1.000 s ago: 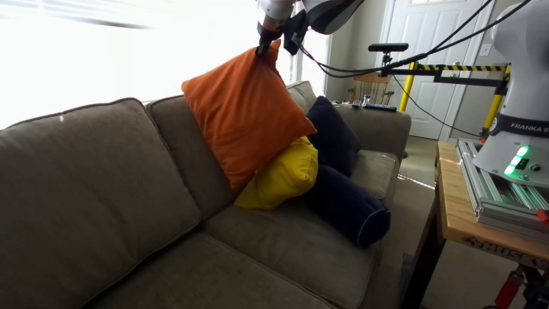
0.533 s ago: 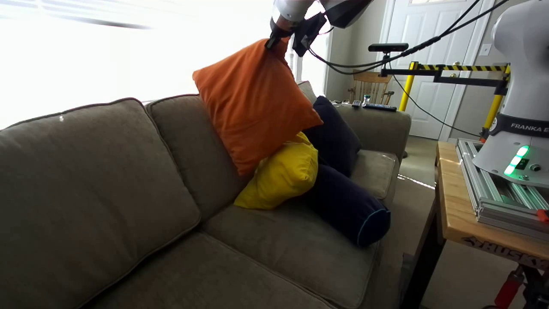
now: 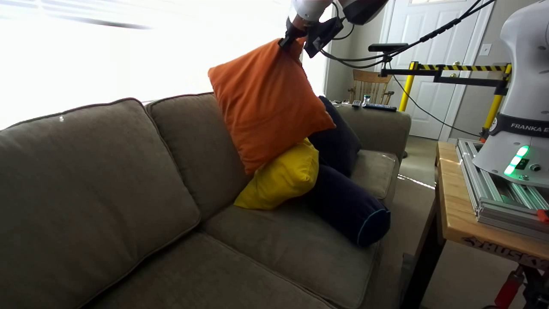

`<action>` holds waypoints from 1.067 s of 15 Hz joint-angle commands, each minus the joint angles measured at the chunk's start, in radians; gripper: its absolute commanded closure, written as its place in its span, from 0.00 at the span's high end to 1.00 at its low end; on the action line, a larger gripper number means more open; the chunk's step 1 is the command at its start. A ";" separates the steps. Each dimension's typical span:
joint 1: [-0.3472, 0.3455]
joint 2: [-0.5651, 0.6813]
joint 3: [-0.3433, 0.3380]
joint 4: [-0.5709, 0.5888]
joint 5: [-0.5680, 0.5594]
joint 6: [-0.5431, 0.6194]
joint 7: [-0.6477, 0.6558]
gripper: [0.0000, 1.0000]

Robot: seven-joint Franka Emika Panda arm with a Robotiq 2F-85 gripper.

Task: Put the orange pillow on top of the yellow one

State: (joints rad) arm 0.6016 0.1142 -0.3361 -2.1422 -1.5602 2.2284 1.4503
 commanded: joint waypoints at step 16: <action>-0.396 0.003 0.367 -0.005 0.020 -0.119 -0.013 0.09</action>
State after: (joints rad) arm 0.2578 0.1172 -0.0250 -2.1481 -1.5389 2.1166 1.4403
